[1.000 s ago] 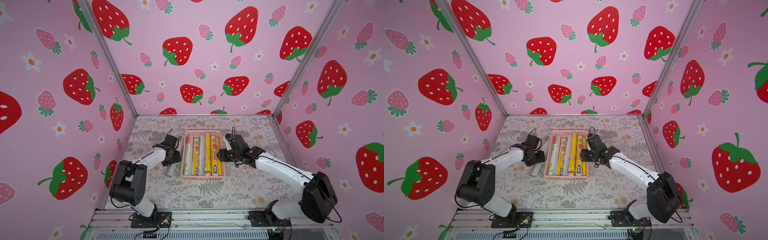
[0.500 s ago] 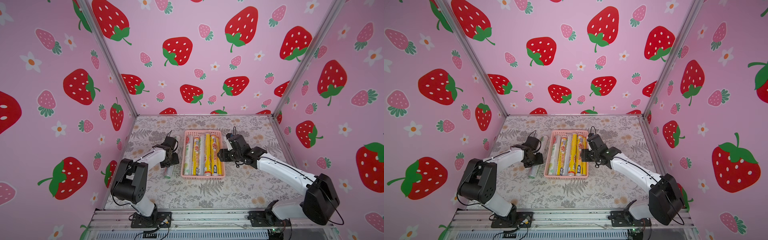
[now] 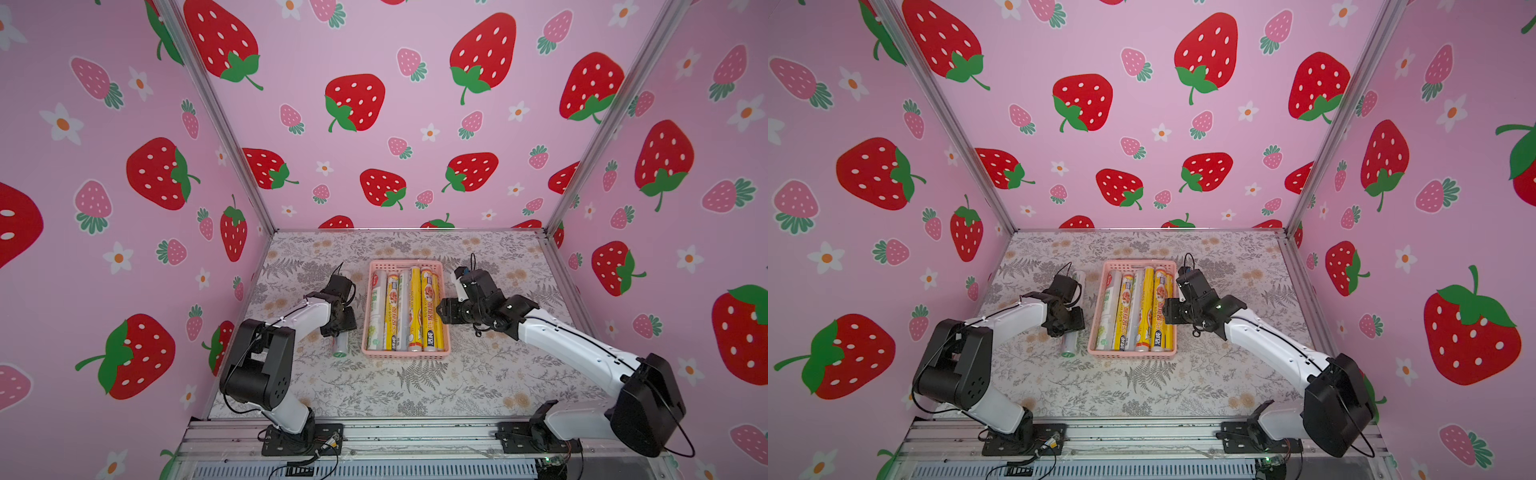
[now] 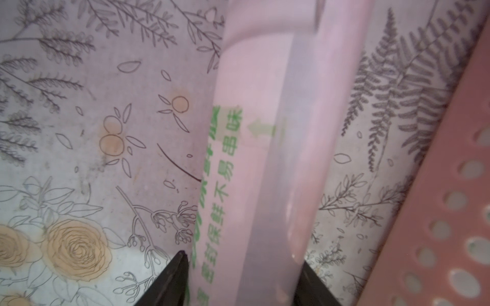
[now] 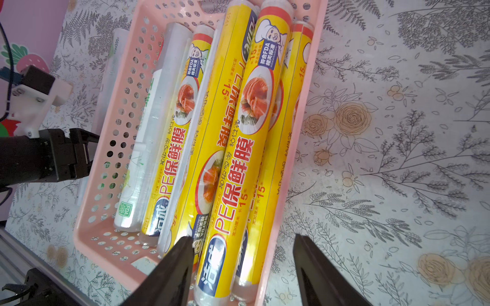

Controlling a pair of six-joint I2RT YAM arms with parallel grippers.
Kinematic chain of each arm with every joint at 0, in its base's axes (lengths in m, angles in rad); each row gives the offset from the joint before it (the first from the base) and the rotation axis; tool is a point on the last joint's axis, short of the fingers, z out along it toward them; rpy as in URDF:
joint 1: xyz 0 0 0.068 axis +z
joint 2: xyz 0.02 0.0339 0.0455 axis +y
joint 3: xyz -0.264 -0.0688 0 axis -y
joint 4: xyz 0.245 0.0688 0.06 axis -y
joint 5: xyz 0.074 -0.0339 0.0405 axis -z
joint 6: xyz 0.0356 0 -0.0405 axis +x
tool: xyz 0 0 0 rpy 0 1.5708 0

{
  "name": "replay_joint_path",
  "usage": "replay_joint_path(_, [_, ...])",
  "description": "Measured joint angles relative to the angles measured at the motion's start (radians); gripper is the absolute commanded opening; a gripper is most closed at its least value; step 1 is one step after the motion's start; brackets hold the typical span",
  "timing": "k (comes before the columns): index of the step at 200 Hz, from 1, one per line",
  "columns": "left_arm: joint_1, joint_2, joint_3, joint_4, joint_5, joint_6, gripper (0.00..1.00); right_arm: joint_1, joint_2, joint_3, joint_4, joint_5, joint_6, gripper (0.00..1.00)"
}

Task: Put the plastic wrap into the basket
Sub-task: Pick up the plastic wrap from the center of the board.

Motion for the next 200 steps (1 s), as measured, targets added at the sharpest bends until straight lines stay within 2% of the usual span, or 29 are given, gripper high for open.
replay_joint_path(62, [0.001, -0.057, -0.033, -0.039, -0.001, -0.01, 0.49, 0.0, -0.021, -0.008, -0.005, 0.005, 0.0, 0.65])
replay_joint_path(200, [0.003, -0.43, -0.013, -0.266, -0.019, -0.035, 0.49, 0.0, -0.063, -0.014, -0.003, -0.005, 0.013, 0.65])
